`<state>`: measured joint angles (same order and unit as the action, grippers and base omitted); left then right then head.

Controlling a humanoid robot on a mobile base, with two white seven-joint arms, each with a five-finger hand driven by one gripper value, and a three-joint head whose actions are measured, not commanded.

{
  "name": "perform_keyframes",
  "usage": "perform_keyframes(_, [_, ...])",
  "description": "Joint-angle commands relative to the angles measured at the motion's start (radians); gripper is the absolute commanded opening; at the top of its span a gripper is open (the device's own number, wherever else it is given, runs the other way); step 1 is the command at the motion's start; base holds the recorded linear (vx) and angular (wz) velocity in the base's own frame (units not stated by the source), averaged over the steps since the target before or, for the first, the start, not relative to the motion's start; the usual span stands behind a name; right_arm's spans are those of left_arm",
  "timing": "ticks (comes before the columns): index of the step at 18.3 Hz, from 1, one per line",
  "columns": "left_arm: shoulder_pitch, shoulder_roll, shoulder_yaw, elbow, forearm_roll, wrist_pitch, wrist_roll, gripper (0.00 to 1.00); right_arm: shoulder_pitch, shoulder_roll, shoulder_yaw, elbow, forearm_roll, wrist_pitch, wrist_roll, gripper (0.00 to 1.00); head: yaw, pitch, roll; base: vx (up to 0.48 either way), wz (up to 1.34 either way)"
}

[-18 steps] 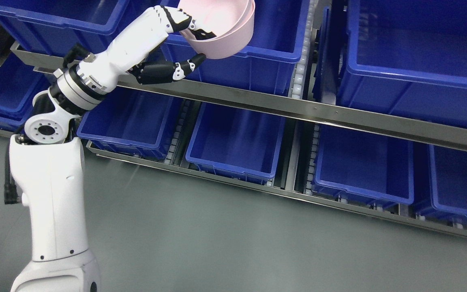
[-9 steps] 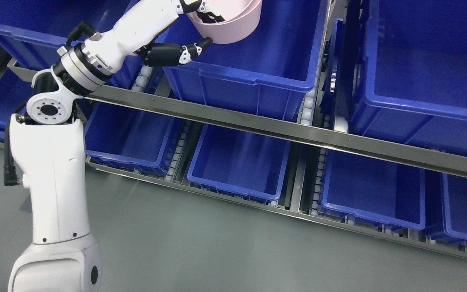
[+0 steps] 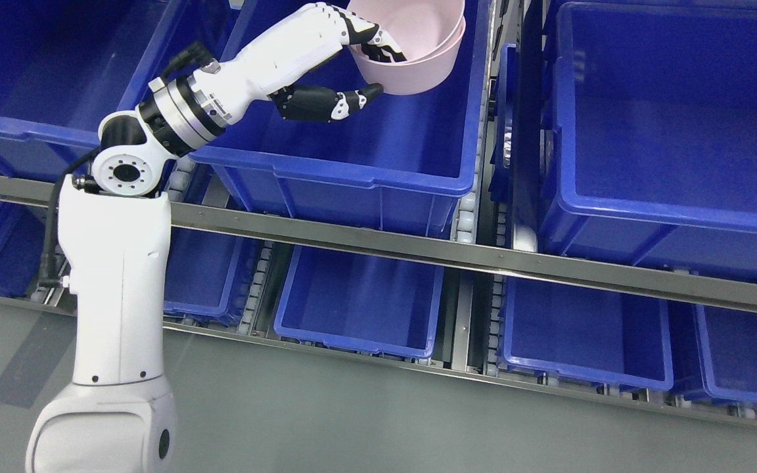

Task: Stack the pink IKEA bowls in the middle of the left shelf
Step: 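Lower the stacked bowls into the middle blue bin and release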

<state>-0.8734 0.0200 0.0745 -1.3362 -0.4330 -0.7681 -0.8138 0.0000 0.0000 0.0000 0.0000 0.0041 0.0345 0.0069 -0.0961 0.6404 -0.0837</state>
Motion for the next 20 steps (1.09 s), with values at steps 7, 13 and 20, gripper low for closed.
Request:
perform_keyframes(7, [0.028,0.169,0.054,0.118,-0.062,0.072,0.005,0.06,0.029,-0.017,-0.011,-0.034,-0.004,0.001,-0.001,1.00,0.0000,0.000,0.000,0.079,-0.06])
perform_keyframes(13, [0.008,0.097,-0.018,0.258,-0.072,0.073,0.010,0.08,0.029,-0.017,-0.012,-0.034,-0.004,-0.001,-0.001,1.00,0.0000,0.000,0.000,0.016,0.00])
perform_keyframes(20, [-0.013,0.037,-0.024,0.287,-0.081,0.072,0.012,0.45,0.029,-0.017,-0.011,-0.034,-0.004,0.001,-0.001,1.00,0.0000,0.000,0.000,0.000,0.00])
